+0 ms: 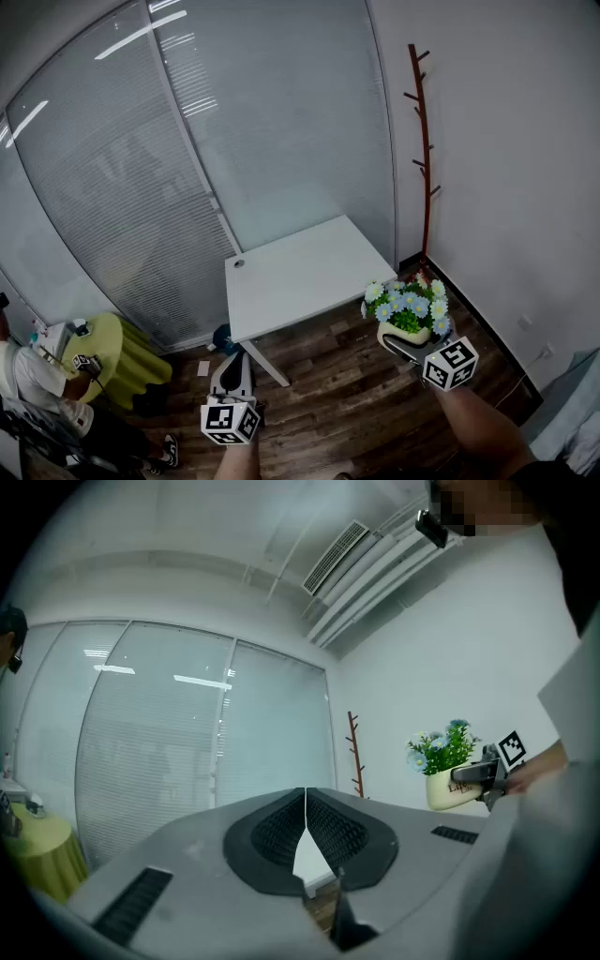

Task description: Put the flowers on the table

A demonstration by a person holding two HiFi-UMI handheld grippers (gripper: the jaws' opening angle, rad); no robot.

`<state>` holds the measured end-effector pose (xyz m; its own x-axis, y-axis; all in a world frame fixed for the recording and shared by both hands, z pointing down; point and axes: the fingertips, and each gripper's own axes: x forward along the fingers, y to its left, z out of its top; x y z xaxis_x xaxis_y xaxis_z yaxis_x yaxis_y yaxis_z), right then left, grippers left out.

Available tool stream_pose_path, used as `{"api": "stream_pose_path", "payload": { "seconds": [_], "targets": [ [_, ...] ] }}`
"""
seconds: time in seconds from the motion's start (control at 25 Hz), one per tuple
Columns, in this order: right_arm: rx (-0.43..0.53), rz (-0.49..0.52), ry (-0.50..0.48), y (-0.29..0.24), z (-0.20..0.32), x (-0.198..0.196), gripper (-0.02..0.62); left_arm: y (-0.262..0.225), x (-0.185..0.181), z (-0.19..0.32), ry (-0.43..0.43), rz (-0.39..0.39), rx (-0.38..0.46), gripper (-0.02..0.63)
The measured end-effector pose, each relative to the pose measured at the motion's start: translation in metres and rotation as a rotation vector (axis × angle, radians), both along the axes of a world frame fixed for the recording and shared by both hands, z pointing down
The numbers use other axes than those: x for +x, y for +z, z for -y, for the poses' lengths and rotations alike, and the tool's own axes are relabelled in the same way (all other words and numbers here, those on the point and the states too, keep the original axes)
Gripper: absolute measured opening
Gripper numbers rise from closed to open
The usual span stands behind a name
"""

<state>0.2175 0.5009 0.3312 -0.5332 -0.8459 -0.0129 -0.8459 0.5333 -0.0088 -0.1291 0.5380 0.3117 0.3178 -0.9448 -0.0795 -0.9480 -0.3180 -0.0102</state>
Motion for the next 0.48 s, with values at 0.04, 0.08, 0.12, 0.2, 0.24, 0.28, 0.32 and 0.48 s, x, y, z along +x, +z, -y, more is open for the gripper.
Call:
{"api": "stream_pose_path", "payload": {
  "seconds": [0.04, 0.08, 0.12, 0.2, 0.24, 0.28, 0.32, 0.48],
  "targets": [
    [0.002, -0.001, -0.003, 0.0, 0.001, -0.001, 0.552, 0.0, 0.002, -0.001, 0.008, -0.001, 0.005, 0.006],
    [0.004, -0.001, -0.005, 0.001, 0.002, -0.001, 0.551, 0.0, 0.004, -0.002, 0.014, -0.001, 0.009, 0.006],
    [0.006, 0.0, -0.006, 0.002, 0.002, -0.002, 0.551, 0.0, 0.005, -0.003, 0.016, -0.001, 0.01, 0.006],
    [0.006, 0.003, -0.007, 0.003, 0.002, -0.002, 0.551, 0.004, 0.005, -0.005, 0.011, -0.004, 0.007, 0.006],
    [0.006, 0.006, -0.008, 0.004, 0.002, -0.002, 0.551, 0.006, 0.004, -0.006, 0.007, -0.007, 0.004, 0.006],
    [0.007, 0.009, -0.01, 0.003, 0.001, -0.002, 0.551, 0.008, 0.004, -0.008, 0.003, -0.009, -0.001, 0.006],
    [0.008, 0.012, -0.012, 0.003, 0.001, -0.001, 0.551, 0.009, 0.004, -0.009, 0.0, -0.012, -0.007, 0.006],
    [0.017, 0.027, -0.022, -0.003, 0.004, 0.003, 0.551, 0.006, 0.01, -0.012, -0.005, -0.004, -0.01, 0.006]
  ]
}}
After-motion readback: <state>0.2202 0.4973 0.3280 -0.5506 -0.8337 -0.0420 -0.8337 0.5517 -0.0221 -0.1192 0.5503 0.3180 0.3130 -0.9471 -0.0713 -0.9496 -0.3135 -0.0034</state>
